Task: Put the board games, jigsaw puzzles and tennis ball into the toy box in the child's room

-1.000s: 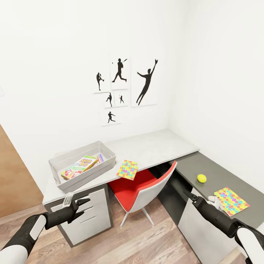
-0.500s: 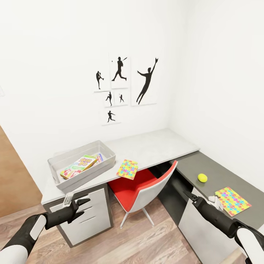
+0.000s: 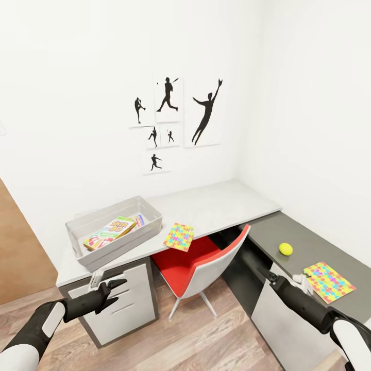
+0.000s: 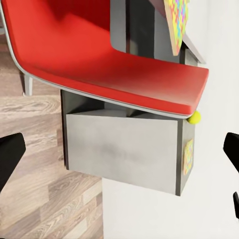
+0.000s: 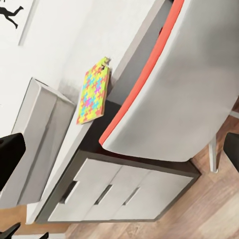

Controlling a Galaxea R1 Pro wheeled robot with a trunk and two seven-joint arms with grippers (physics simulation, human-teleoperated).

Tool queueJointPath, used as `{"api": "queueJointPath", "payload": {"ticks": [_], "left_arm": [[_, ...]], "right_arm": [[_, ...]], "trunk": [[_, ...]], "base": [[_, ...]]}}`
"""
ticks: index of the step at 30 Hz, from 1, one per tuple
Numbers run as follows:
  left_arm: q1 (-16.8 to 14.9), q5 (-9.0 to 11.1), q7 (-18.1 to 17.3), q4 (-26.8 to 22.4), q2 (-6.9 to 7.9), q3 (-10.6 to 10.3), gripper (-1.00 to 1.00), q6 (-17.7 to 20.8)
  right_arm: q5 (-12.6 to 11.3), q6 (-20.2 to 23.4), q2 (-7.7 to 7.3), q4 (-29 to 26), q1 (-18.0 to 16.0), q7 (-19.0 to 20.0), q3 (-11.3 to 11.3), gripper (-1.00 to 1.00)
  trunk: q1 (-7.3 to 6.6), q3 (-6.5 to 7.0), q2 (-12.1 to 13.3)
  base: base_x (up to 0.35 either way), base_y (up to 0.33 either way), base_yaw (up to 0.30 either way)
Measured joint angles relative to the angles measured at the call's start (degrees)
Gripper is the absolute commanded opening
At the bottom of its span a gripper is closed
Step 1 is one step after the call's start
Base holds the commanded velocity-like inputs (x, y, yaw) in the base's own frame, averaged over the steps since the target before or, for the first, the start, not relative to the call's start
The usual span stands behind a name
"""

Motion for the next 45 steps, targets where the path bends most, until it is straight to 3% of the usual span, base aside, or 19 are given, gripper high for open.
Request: {"api": "queueJointPath", "payload": {"ticks": [6, 13, 19, 24, 45], "left_arm": [[0.0, 0.1, 0.1, 0.0, -0.47, -0.1, 1.0, -0.1], [0.0, -0.1, 0.1, 0.0, -2.3, -0.2, 1.0, -0.5], [0.0, -0.2, 0.2, 1.2, -4.81, -0.4, 1.0, -6.8], [0.0, -0.1, 0.1, 2.2, -5.53, -0.4, 1.0, -8.4], [0.0, 0.1, -0.6, 2.5, -5.82, -0.2, 1.0, -8.7]], "right_arm": [[-0.1, 0.4, 0.01, -1.1, 0.0, 2.6, 0.5, 1.0], [-0.1, 3.1, 0.03, -1.3, 0.0, 9.7, 0.2, 1.0], [0.1, 3.4, 0.19, -1.3, 0.0, 17.1, 0.3, 1.0], [0.2, 3.4, 0.29, -1.3, 0.0, 18.7, 0.2, 1.0], [0.3, 3.3, 0.37, -1.2, 0.0, 19.1, 0.2, 1.0]], "trunk": [[1.32, -1.08, -2.4], [2.86, -2.34, -5.2], [4.18, -3.42, -7.6], [5.28, -4.32, -9.6], [9.89, -8.1, -18.1]], "base": [[0.0, 0.0, 0.0], [0.0, 0.0, 0.0], [0.0, 0.0, 0.0], [0.0, 0.0, 0.0], [0.0, 0.0, 0.0]]}}
